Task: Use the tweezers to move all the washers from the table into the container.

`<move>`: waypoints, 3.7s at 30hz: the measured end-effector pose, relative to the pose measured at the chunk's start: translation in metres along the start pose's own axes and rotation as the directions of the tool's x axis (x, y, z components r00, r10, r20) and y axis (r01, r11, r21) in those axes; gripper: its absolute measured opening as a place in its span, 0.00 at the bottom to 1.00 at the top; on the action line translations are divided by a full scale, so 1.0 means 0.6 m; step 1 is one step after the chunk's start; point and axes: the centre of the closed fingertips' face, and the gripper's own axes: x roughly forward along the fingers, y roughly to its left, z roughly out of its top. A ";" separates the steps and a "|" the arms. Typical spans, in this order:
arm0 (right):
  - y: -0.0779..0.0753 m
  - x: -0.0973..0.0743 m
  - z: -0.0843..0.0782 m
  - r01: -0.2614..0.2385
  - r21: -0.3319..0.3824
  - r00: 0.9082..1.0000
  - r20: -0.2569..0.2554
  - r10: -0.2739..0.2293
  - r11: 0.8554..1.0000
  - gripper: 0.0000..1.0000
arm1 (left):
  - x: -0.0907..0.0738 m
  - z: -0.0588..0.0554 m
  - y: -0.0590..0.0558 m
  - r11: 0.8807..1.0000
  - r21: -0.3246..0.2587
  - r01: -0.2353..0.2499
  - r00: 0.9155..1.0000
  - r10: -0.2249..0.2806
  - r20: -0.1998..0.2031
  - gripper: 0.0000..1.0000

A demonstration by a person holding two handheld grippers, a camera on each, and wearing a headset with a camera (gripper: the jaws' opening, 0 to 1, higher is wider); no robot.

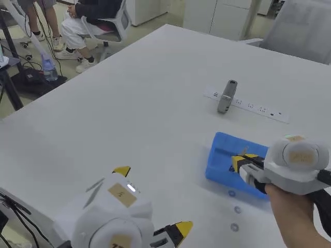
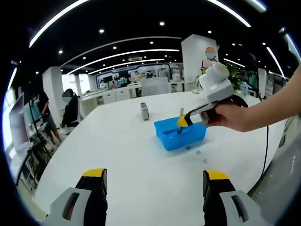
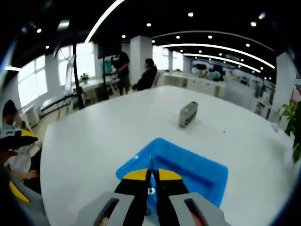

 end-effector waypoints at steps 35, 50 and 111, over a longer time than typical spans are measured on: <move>0.050 -0.152 -0.058 -0.041 0.072 0.999 0.030 0.039 0.997 0.02 | 0.001 0.002 -0.004 1.000 0.000 0.014 1.000 -0.014 0.013 0.86; 0.060 -0.147 -0.093 -0.051 0.076 0.998 -0.022 0.053 0.996 0.02 | 0.001 0.000 -0.003 1.000 0.000 0.011 1.000 -0.011 0.006 0.86; 0.045 -0.159 0.036 -0.079 -0.085 0.993 0.076 0.086 0.993 0.01 | 0.002 -0.003 -0.005 1.000 0.000 0.017 1.000 -0.017 -0.005 0.84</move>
